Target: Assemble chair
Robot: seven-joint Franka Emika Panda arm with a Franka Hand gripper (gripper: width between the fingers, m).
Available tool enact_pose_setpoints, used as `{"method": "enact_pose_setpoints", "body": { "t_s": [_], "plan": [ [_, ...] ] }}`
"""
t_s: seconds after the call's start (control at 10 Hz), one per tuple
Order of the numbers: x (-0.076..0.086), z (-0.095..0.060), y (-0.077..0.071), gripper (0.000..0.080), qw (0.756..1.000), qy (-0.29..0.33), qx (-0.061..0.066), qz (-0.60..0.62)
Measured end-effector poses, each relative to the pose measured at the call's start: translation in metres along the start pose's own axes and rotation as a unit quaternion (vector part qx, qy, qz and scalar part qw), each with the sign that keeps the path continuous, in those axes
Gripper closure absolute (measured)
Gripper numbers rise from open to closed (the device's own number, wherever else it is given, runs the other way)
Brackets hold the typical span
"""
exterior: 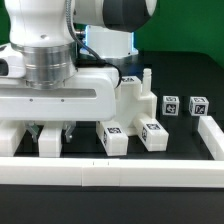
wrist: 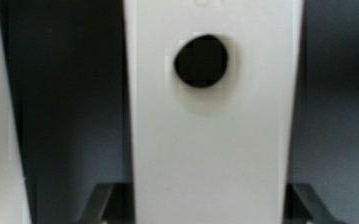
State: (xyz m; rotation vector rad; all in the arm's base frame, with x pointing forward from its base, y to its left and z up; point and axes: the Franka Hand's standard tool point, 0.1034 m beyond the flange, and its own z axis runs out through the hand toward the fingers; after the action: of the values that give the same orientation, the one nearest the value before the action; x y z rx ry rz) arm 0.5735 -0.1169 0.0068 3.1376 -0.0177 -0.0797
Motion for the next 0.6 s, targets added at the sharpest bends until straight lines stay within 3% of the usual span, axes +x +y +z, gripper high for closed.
{"method": "enact_pose_setpoints", "body": {
  "t_s": [0.3,0.6],
  "plan": [
    [0.000,-0.002,-0.001,0.0515,1.000,-0.002,0.002,0.001],
    [0.002,-0.033,-0.003,0.0515,1.000,-0.006,0.018,0.005]
  ]
}}
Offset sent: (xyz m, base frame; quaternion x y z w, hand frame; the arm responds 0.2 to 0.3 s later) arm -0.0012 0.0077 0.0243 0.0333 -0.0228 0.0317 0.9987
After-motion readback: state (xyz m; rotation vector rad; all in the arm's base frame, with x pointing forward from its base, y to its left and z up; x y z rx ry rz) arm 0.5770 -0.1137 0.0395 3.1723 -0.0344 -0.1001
